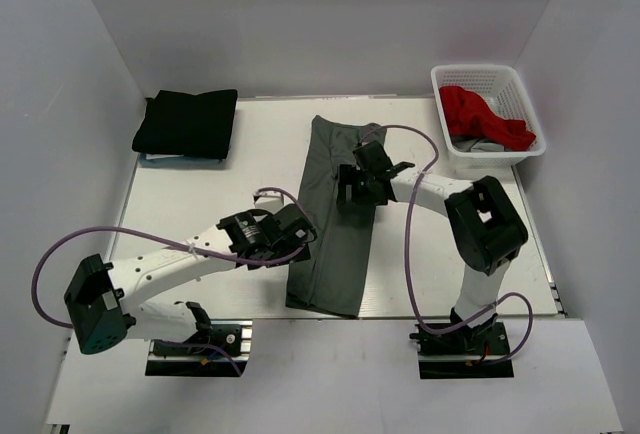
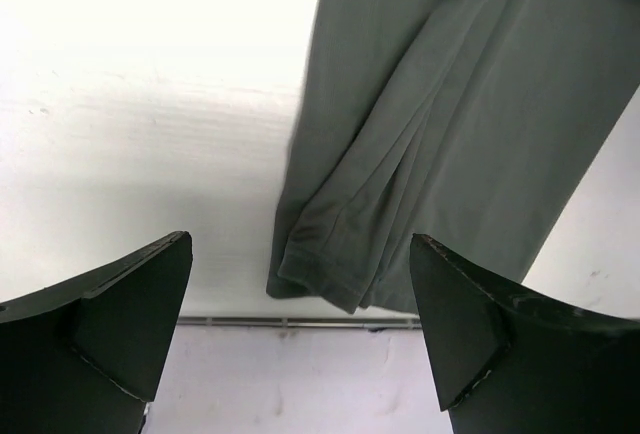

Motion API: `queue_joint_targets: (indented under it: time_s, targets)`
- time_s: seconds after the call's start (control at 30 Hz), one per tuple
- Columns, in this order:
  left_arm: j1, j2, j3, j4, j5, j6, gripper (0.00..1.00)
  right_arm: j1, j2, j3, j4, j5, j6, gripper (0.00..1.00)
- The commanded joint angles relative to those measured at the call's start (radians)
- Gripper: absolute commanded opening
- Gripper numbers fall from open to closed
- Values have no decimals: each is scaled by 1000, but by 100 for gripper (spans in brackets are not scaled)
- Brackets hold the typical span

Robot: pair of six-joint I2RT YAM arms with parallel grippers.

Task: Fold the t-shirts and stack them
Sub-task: Rotate the tshirt 90 degrees

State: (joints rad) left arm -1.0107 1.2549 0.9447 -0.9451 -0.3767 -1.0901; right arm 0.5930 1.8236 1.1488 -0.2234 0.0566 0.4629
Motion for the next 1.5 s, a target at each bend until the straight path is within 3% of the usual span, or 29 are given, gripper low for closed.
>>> queue_joint_targets:
  time_s: [0.0,0.2,0.37,0.5,0.57,0.67,0.73,0.93,1.13,1.33,1.47]
  targets:
    - [1,-41,-7,8,-108,-27,100,-13,51,35,7,14,52,90]
    - [11,-64,-50,11,-120,-56,100,-51,189,188,-44,83,37,90]
    - [70,-63,-95,64,-165,-56,100,-85,209,273,-5,84,-46,90]
    - [139,-31,-95,107,-183,-41,100,-69,83,263,16,89,-208,90]
    - [193,-20,-95,173,-192,-15,100,-42,-63,157,42,100,-245,90]
    - [259,1,-141,251,-151,64,100,42,-217,43,-19,124,-228,90]
    - [331,50,-150,288,-87,96,100,175,-266,-7,-71,117,-253,90]
    - [412,55,-201,301,-42,125,100,513,-205,-24,-281,307,-257,90]
    - [448,-51,-346,315,-7,105,100,648,-162,5,-237,190,-240,89]
    - [448,-72,-421,324,50,87,100,697,-100,6,-222,248,-191,89]
    - [448,-72,-431,324,50,76,100,711,-69,9,-217,284,-158,77]
